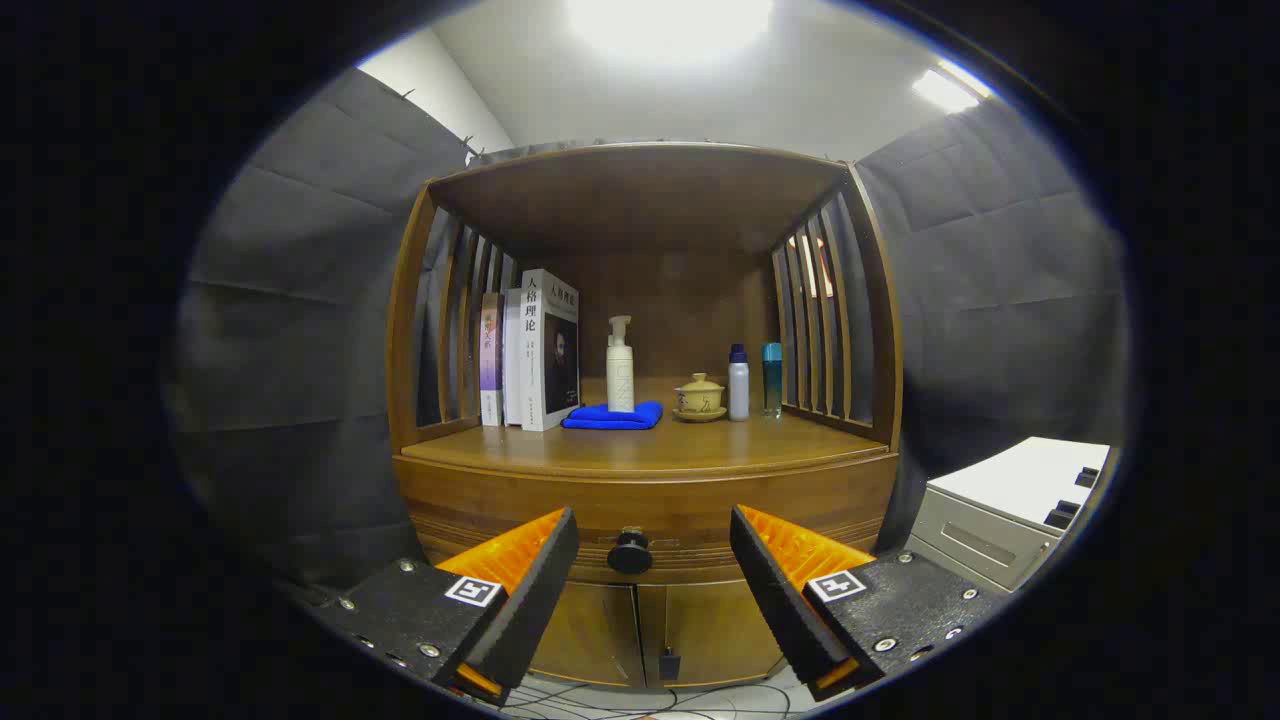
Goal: Pull open the drawer, take out the items inside it, and place them on the countertop above the cabinet.
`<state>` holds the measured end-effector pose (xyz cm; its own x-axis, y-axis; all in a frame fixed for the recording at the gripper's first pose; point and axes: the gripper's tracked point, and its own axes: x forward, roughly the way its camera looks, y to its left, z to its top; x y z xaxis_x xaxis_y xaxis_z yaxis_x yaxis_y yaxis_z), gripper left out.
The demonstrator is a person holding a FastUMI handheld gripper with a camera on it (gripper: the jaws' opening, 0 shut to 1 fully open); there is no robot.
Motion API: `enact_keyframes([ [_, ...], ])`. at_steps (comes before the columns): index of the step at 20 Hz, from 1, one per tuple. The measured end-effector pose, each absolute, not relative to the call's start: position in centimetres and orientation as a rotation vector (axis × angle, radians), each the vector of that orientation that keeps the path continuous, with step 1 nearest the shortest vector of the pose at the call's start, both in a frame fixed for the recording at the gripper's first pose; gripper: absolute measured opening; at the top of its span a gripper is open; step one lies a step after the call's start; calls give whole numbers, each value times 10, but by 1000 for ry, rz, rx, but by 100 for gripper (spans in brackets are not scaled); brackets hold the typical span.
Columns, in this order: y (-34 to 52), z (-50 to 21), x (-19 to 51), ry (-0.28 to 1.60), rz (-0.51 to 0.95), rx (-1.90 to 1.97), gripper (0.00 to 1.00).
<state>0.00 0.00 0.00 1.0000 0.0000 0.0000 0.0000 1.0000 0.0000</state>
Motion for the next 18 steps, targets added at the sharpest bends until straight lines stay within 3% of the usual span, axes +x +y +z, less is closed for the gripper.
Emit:
enact_keyframes([
  [18,-1,-3,2,0,0,13,95],
])
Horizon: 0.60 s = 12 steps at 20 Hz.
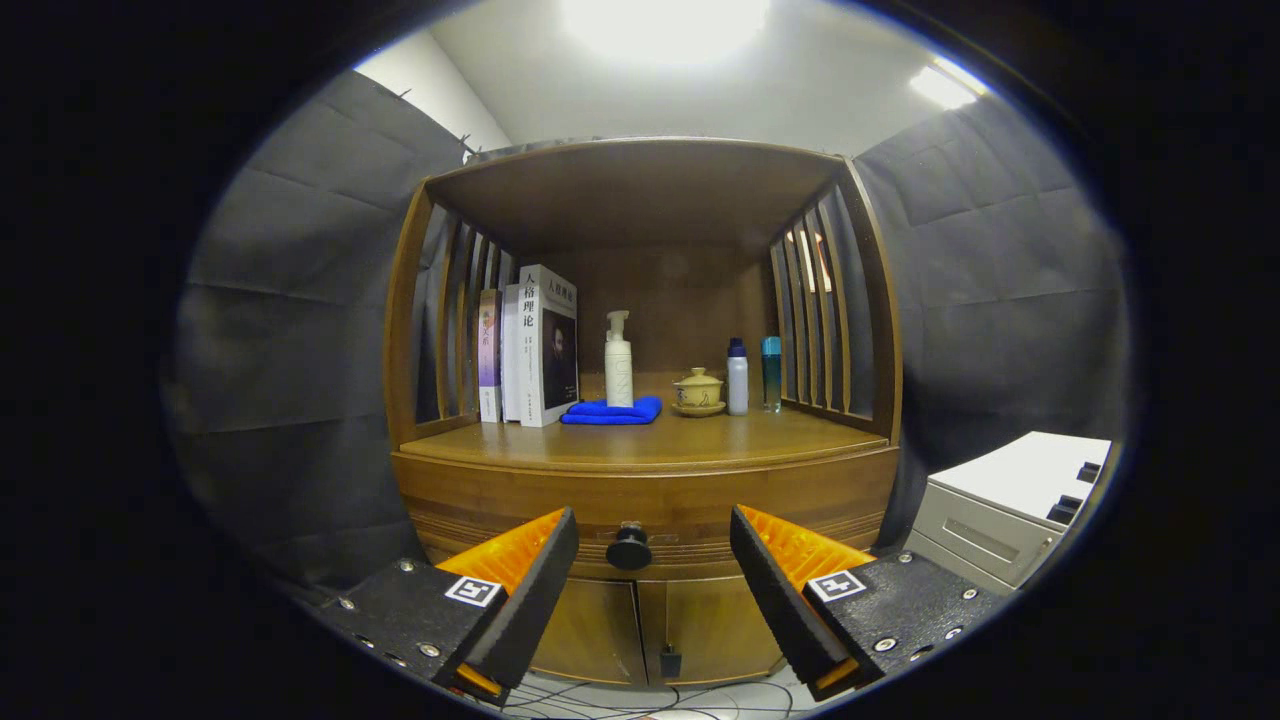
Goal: Pull open the drawer, take out the items inside it, and place them on the countertop above the cabinet.
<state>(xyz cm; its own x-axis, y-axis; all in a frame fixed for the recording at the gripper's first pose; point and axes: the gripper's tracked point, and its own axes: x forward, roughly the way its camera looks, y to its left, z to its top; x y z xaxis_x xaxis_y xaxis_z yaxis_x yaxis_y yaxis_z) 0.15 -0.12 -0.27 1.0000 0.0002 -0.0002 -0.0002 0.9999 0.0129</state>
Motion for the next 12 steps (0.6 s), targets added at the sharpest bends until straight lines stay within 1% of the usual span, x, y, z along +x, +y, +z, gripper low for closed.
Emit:
enact_keyframes([
  [7,5,-15,39,43,12,7,95],
  [12,16,-42,73,105,27,19,96],
])
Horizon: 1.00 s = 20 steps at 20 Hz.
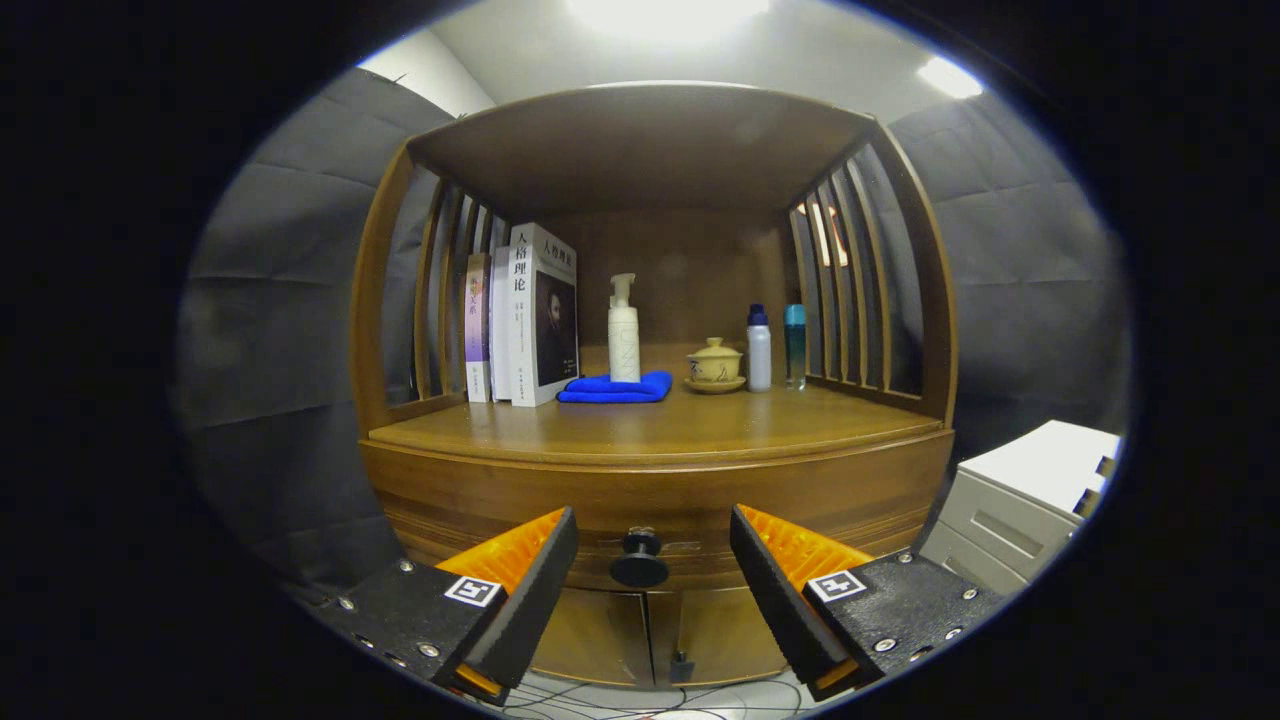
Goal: Pull open the drawer, take out the items inside it, and place them on the countertop above the cabinet.
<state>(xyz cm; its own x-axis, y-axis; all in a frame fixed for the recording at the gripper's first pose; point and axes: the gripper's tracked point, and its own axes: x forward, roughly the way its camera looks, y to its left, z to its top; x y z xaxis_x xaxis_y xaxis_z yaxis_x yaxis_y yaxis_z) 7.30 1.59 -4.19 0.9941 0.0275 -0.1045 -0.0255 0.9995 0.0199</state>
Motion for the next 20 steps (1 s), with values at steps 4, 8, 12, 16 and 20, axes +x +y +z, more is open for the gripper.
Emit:
enact_keyframes([
  [4,28,-73,99,175,28,-20,96],
  [8,27,-96,110,217,-4,-30,95],
  [12,23,-109,116,242,-24,1,89],
  [16,23,-113,116,247,-25,10,73],
  [20,20,-115,114,272,-28,49,51],
])
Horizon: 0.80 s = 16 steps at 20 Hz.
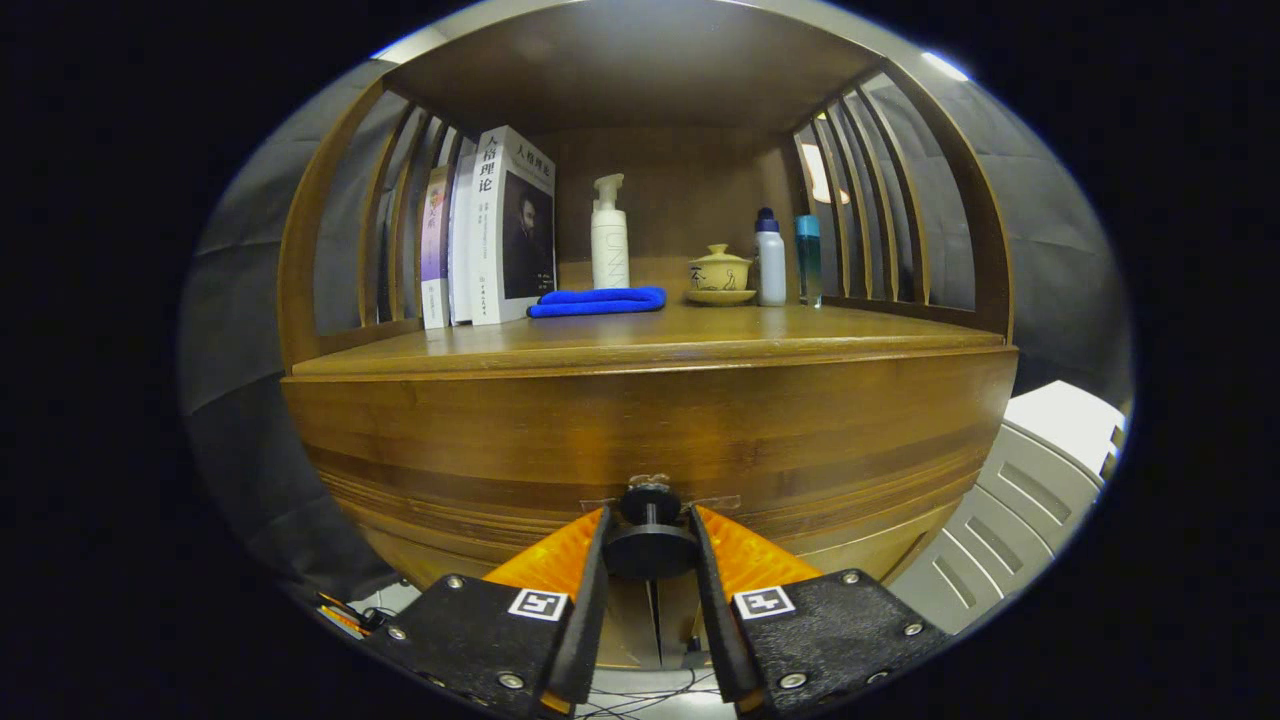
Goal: Pull open the drawer, take out the items inside it, and place them on the countertop above the cabinet.
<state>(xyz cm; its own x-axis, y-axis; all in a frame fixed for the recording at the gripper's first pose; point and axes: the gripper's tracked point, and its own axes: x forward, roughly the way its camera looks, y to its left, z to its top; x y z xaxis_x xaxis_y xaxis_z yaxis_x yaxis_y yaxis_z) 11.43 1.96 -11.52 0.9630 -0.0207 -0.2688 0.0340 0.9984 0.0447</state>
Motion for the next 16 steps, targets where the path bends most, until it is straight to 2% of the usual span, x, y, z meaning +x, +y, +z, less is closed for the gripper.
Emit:
enact_keyframes([
  [2,20,-116,114,281,-19,75,40],
  [4,19,-116,111,287,-13,78,37],
  [16,20,-113,48,271,29,40,37],
])
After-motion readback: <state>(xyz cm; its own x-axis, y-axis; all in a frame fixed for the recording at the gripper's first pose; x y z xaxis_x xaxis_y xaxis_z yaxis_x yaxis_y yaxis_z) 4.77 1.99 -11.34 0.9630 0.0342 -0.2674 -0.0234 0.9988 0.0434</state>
